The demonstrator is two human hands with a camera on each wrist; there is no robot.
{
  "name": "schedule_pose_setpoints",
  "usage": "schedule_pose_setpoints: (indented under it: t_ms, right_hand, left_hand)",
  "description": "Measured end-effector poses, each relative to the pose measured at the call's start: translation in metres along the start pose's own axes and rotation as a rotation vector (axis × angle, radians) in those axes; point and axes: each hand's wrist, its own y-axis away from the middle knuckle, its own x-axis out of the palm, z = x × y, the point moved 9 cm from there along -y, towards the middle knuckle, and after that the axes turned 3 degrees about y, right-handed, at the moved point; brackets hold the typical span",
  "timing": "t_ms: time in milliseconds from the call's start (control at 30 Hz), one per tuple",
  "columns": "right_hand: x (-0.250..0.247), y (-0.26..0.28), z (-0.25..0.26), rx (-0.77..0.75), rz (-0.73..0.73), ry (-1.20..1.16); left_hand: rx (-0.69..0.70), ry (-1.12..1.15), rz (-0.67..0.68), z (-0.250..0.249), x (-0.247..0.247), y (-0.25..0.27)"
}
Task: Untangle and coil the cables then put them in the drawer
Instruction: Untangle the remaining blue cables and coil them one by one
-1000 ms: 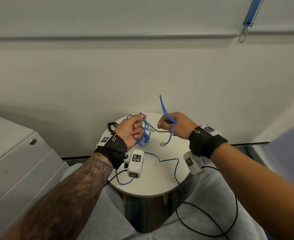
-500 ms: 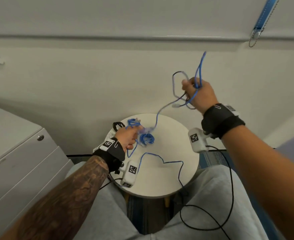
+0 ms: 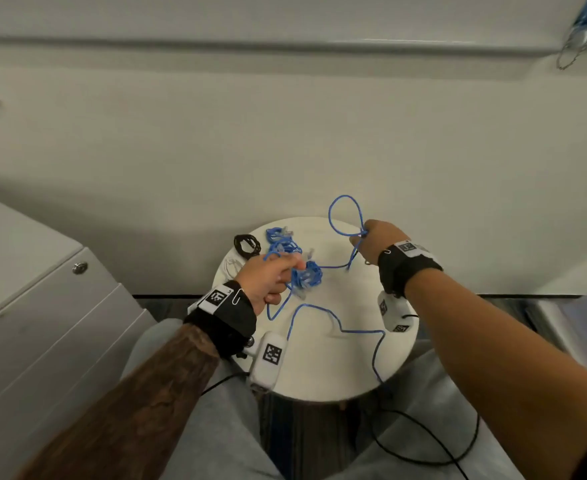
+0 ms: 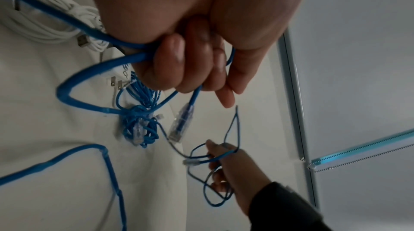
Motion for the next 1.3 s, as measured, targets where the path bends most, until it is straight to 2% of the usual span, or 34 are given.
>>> schedule_pose_setpoints:
  t_ms: [133,300,500,600,667,800,1033,1100,1200,1300]
  right_hand:
    - [0.034,0.009,0.008,-0.051,0.150,0.073]
    - [0.048,0.024,0.018,-0.148,0.278,0.260]
    - [0.039,0.035,0.017,-0.195,0.267,0.402]
    - [0.024,0.038,0.011,-0.149,0.152,0.408]
    - [0.013,0.041,0.014,-0.175,0.055,0.438]
    - [-0.003,0.049,0.047,-0.433,-0.144,0.464]
    - [-0.024,0.078,0.114,-0.872,-0.386,0.204]
    - [-0.029,0.081,0.126,-0.865,-0.380,0.156]
    - [-0.024,0.068,0.123,-0.705,-0.319,0.151]
    - [-0.009,0.054,0.103,-0.551,-0.197,0.081]
  left_hand:
    - [-0.020,0.031,0.011,0.004,-0.003,-0.002]
    - [-0.012,0.037,0.008,0.002,0.001,-0.001]
    - [0.011,0.037,0.001,-0.012,0.001,0.008]
    - [0.020,0.019,0.006,-0.018,-0.001,0.014]
    - [0.028,0.012,0.013,-0.021,-0.002,0.016]
    - [0.028,0.016,0.021,-0.021,-0.002,0.019]
    - [0.014,0.043,0.021,-0.017,-0.002,0.017]
    - [0.007,0.045,0.017,-0.015,-0.003,0.017]
    - [0.003,0.047,0.021,-0.012,-0.003,0.017]
    - [0.001,0.052,0.036,-0.015,-0.004,0.020]
